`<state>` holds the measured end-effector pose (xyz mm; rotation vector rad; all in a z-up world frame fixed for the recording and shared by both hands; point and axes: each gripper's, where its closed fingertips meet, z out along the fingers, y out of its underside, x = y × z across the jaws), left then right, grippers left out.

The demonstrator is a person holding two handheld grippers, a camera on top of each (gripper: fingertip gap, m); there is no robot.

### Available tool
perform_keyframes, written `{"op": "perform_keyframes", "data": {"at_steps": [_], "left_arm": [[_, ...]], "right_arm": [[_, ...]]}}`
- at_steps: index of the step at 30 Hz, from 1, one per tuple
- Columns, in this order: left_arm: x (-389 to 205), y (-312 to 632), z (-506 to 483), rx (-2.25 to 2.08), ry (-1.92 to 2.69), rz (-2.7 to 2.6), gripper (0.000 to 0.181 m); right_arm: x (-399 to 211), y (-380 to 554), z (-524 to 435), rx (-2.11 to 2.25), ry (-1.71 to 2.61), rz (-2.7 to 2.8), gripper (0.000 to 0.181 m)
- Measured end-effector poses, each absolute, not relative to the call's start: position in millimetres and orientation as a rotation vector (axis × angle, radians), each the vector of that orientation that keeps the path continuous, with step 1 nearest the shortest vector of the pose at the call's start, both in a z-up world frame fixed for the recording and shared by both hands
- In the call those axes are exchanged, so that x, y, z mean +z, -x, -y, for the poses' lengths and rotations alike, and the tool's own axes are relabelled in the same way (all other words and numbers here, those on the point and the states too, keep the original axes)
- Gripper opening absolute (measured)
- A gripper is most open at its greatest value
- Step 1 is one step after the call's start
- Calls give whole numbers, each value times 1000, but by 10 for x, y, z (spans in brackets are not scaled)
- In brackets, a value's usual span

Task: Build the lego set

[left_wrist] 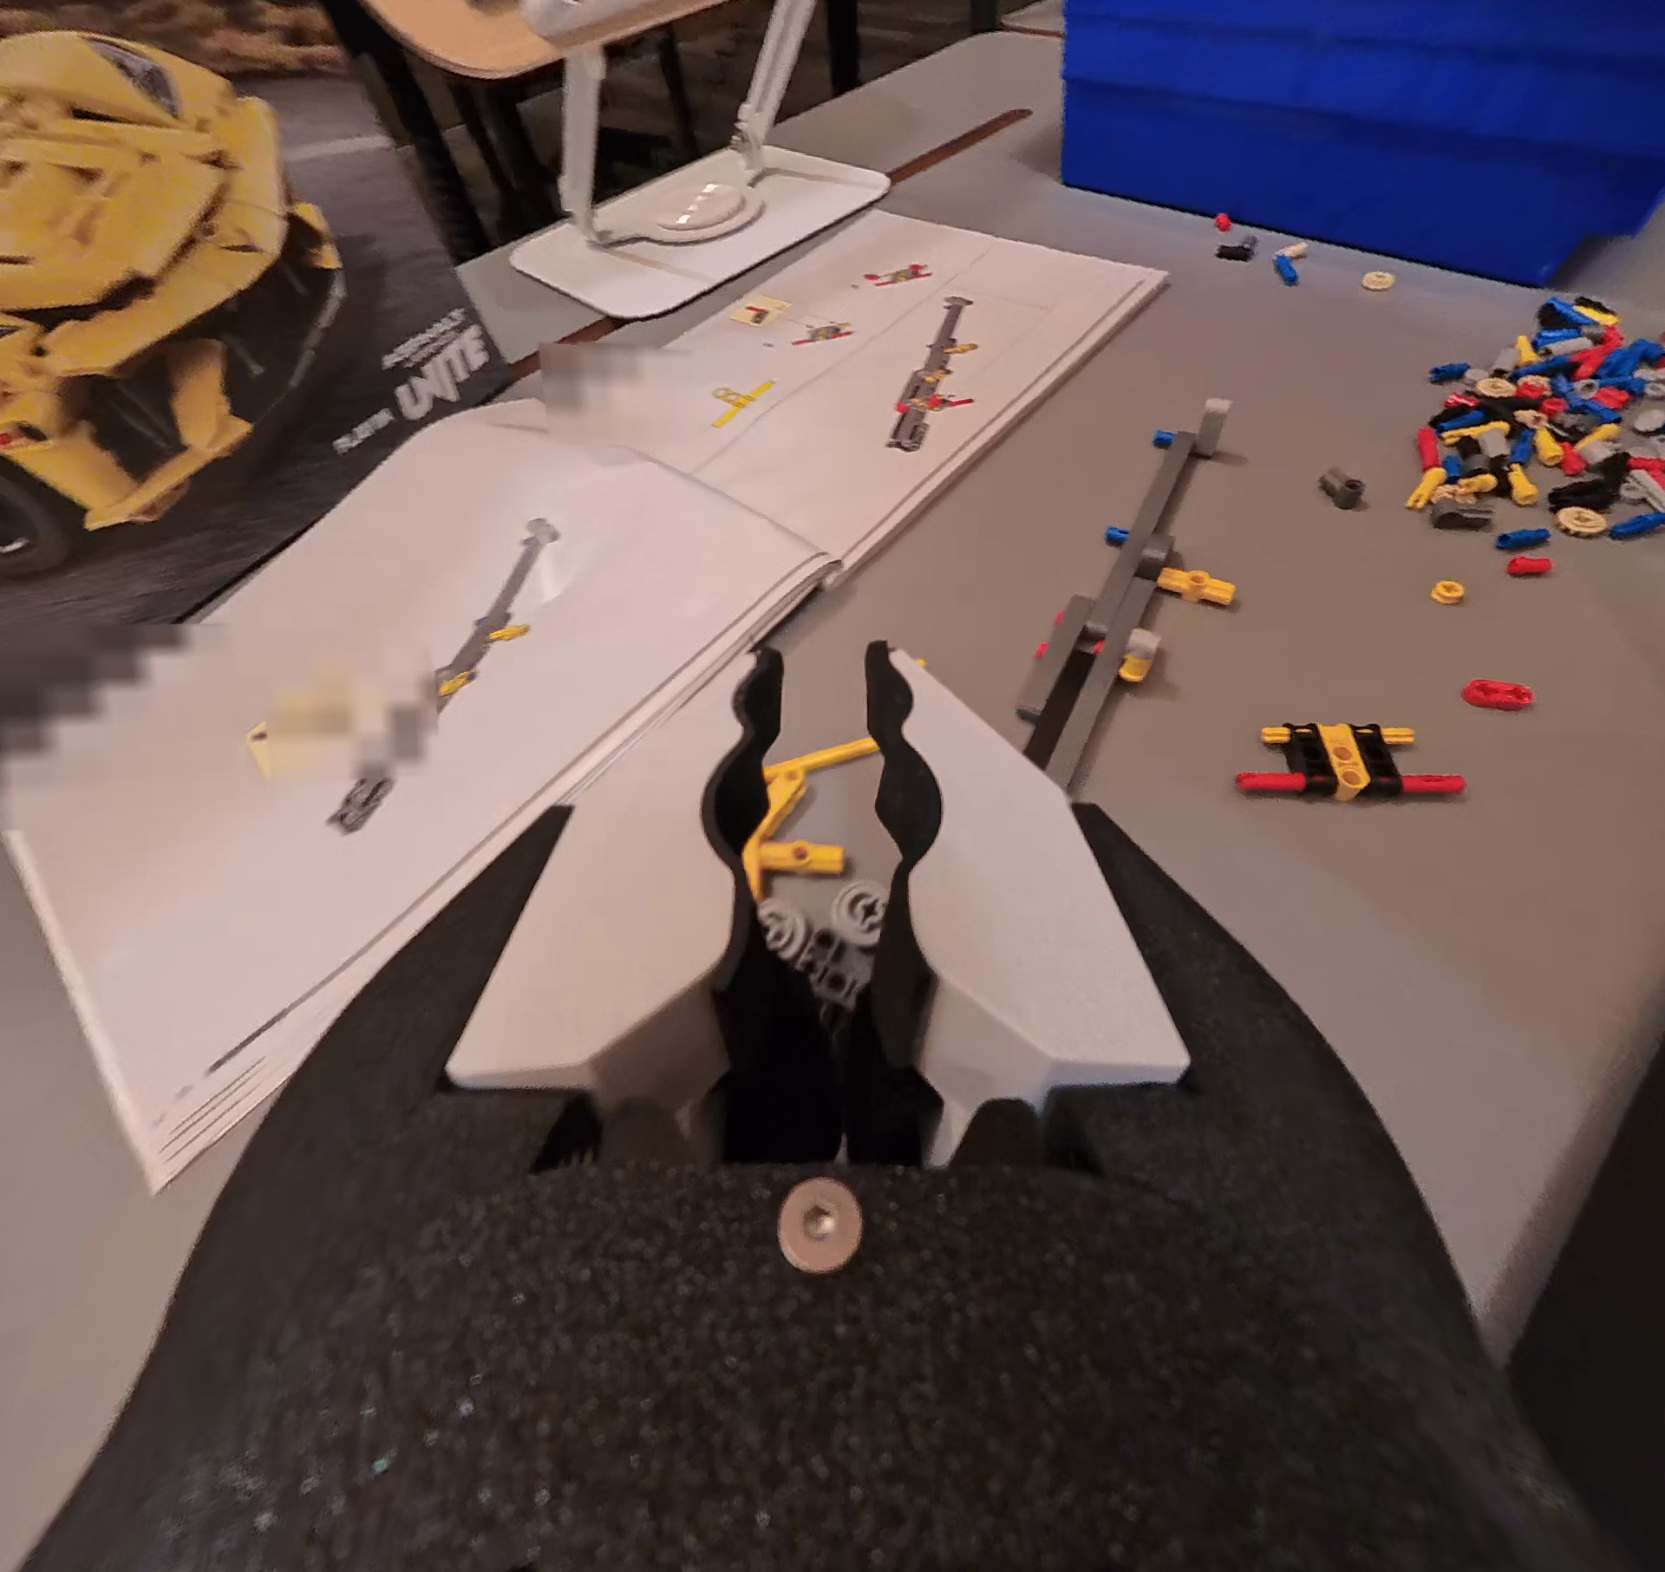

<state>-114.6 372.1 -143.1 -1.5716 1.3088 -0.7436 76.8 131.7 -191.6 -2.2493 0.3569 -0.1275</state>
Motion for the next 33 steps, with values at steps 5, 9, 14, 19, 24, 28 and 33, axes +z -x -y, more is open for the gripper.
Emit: {"op": "perform_keyframes", "data": {"at_steps": [5,9,14,19,24,28,33], "left_arm": [[-1239,1779,-3887,-624,1635,-1193,17],[-1301,2606,-4045,-459,1795,-1078,17],[-1417,3288,-3955,-459,1939,-933,17],[-1459,3606,-3862,-314,1936,-920,17],[-1459,3570,-3772,-353,1934,-932,18],[-1433,3057,-3494,-662,1924,-969,17],[-1448,2435,-3095,-784,1830,-1125,18]], "right_arm": [[-1904,-767,-1317,-101,2234,-365,22],[-1892,-760,-1324,-61,2220,-372,22],[-1884,-738,-1331,-29,2213,-363,21],[-1861,-716,-1331,-45,2203,-337,21],[-1840,-723,-1326,-39,2186,-344,21],[-1851,-793,-1285,-38,2184,-416,24],[-1802,-762,-1104,-208,2168,-358,24]]}}
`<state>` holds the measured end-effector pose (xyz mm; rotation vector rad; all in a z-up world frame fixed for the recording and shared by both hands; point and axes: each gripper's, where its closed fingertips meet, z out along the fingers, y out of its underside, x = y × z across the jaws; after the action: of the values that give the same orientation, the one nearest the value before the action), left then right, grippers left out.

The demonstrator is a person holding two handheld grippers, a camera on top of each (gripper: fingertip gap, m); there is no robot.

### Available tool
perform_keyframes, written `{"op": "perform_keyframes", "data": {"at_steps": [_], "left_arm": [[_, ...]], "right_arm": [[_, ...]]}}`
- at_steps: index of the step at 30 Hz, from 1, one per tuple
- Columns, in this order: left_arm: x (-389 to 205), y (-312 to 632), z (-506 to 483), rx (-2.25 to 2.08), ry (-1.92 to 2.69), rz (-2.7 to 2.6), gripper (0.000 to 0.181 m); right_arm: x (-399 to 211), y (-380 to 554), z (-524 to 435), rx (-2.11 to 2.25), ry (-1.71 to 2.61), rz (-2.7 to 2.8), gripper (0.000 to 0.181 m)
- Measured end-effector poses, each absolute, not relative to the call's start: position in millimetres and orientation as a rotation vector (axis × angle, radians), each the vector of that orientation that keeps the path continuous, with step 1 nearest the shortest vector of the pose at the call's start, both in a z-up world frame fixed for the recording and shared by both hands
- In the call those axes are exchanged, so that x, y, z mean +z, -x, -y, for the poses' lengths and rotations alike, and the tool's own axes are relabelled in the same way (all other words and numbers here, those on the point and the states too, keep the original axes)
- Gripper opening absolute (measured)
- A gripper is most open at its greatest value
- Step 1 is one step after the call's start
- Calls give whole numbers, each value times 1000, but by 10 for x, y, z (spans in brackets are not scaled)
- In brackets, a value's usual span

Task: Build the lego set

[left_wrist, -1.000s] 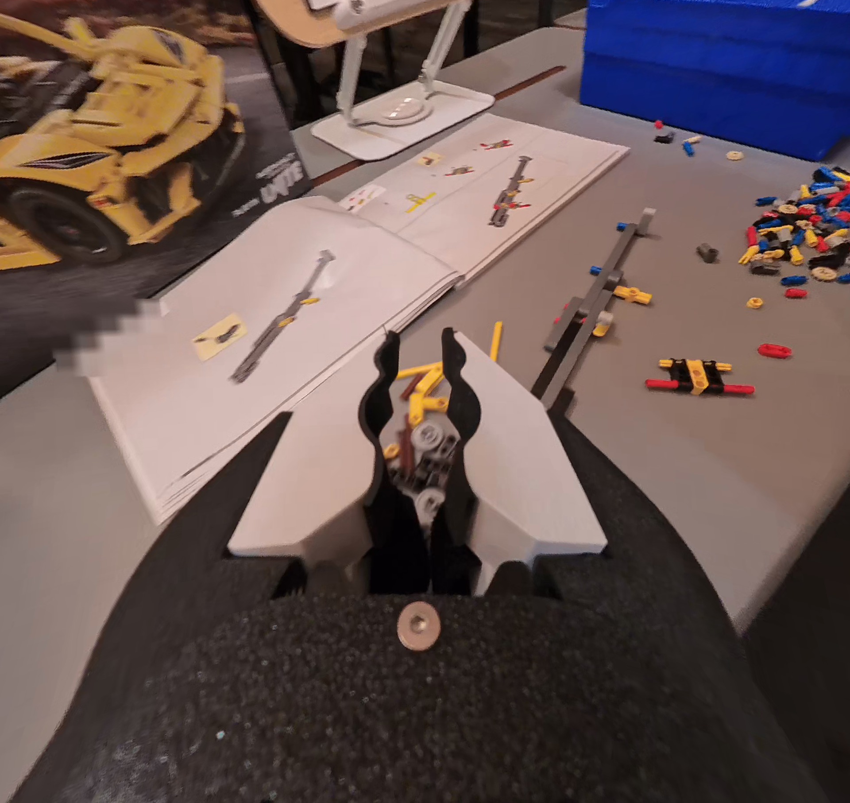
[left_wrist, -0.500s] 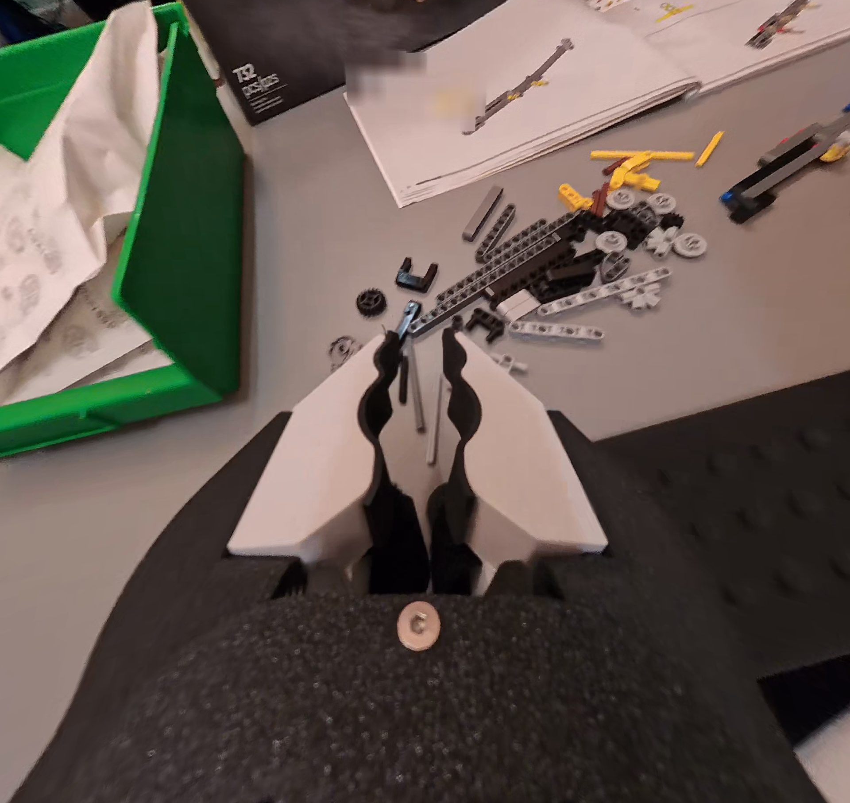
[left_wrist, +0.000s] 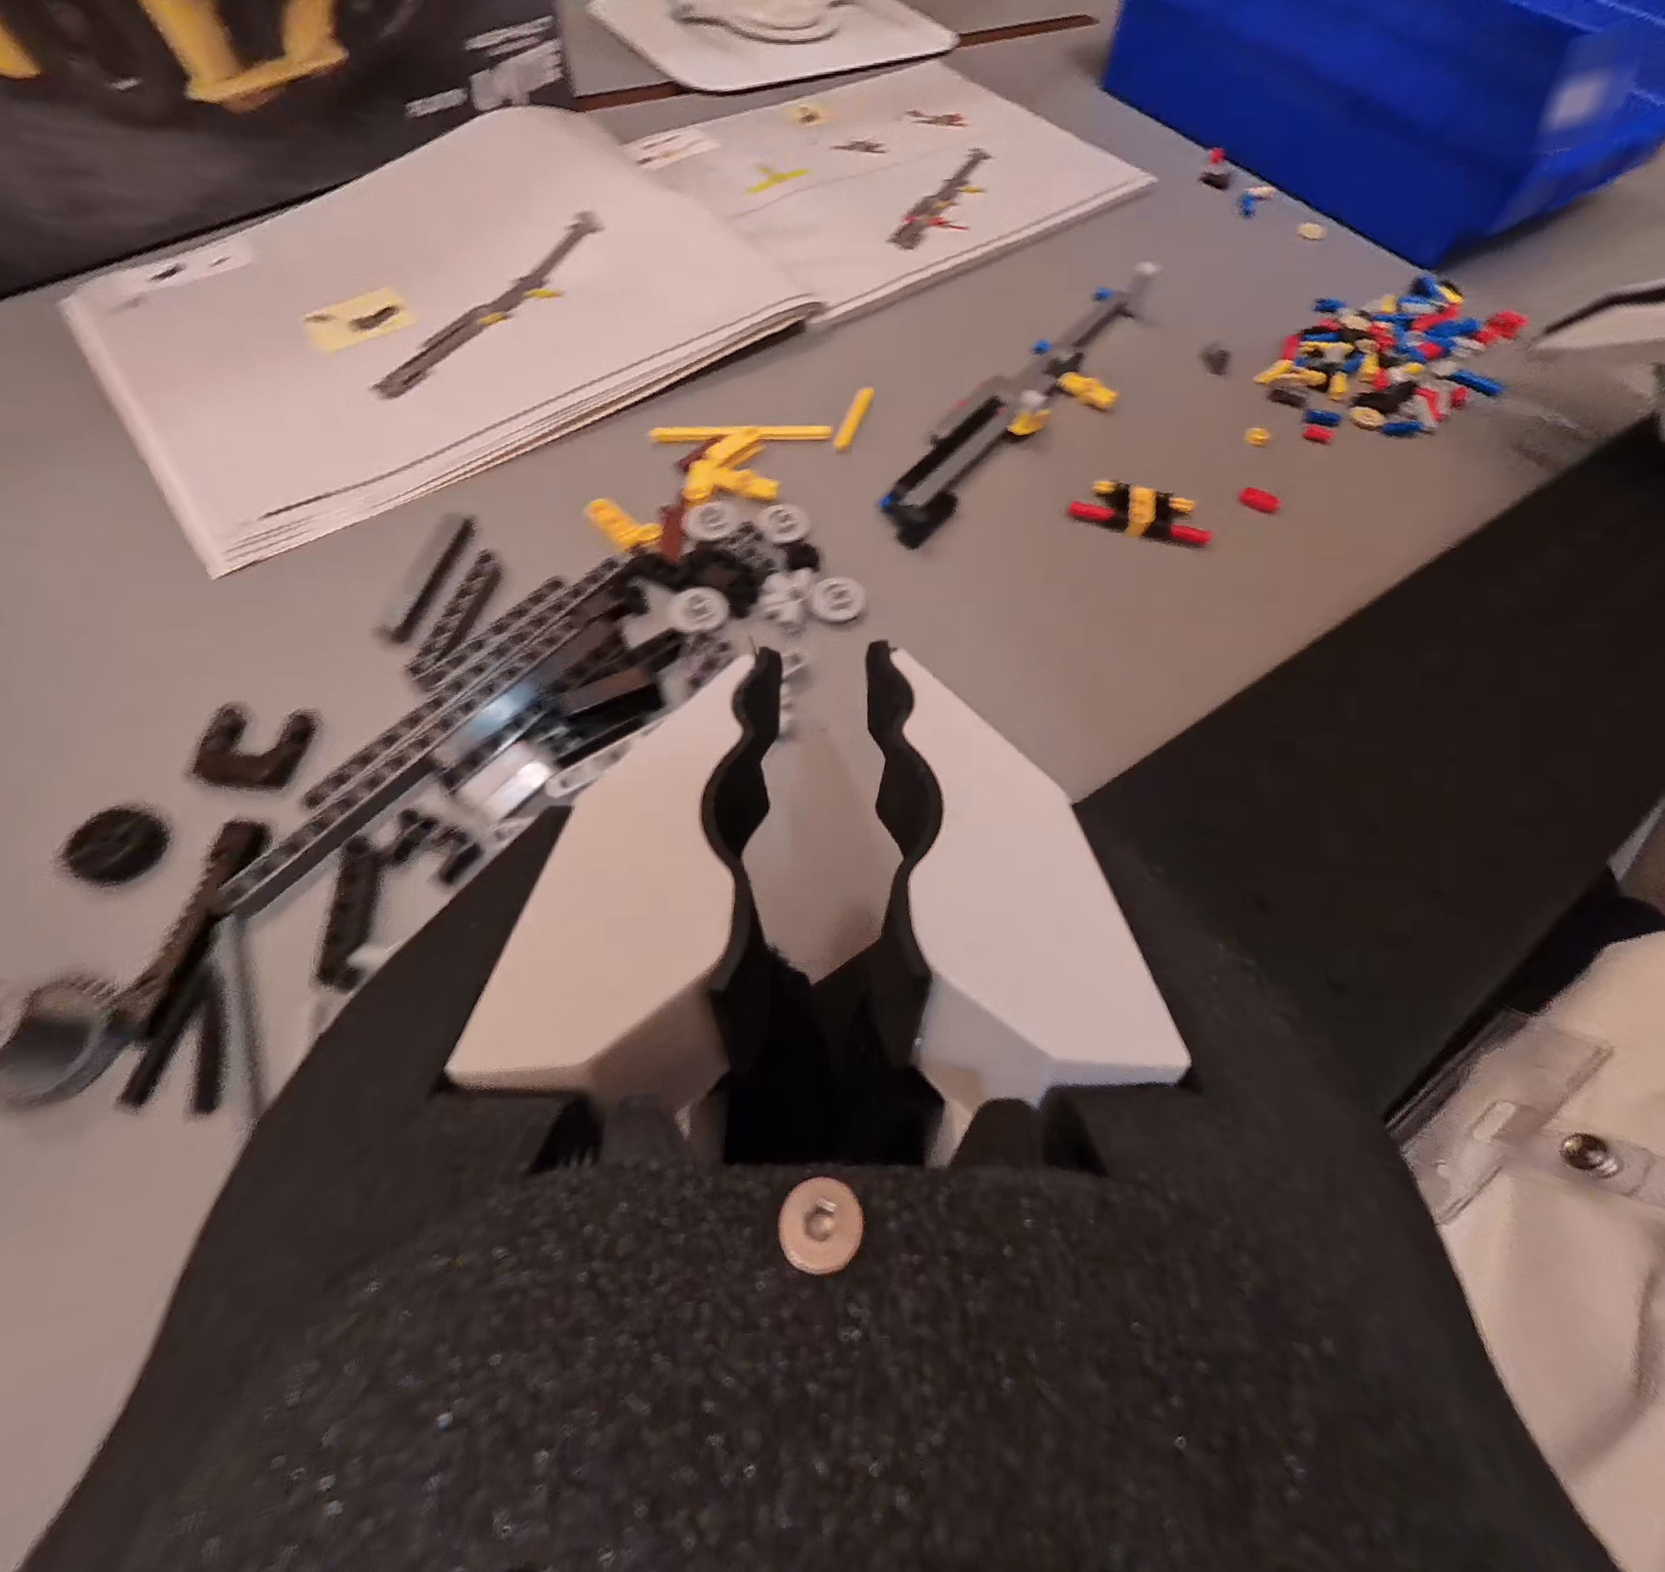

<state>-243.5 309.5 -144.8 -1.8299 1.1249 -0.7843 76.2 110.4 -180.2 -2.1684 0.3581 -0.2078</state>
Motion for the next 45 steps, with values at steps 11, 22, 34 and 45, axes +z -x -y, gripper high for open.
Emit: {"op": "perform_keyframes", "data": {"at_steps": [11,22,34,45], "left_arm": [[-1755,1886,-2706,-697,1801,-1413,16],[-1751,1893,-2733,-716,1812,-1388,16],[-1800,1882,-2716,-722,1836,-1417,16],[-1801,1880,-2706,-709,1821,-1427,16]], "right_arm": [[-1901,-619,-1147,-145,2235,-236,19],[-1889,-619,-1150,-127,2220,-242,14],[-1890,-603,-1153,-122,2223,-230,15],[-1891,-606,-1153,-121,2224,-232,14]]}}
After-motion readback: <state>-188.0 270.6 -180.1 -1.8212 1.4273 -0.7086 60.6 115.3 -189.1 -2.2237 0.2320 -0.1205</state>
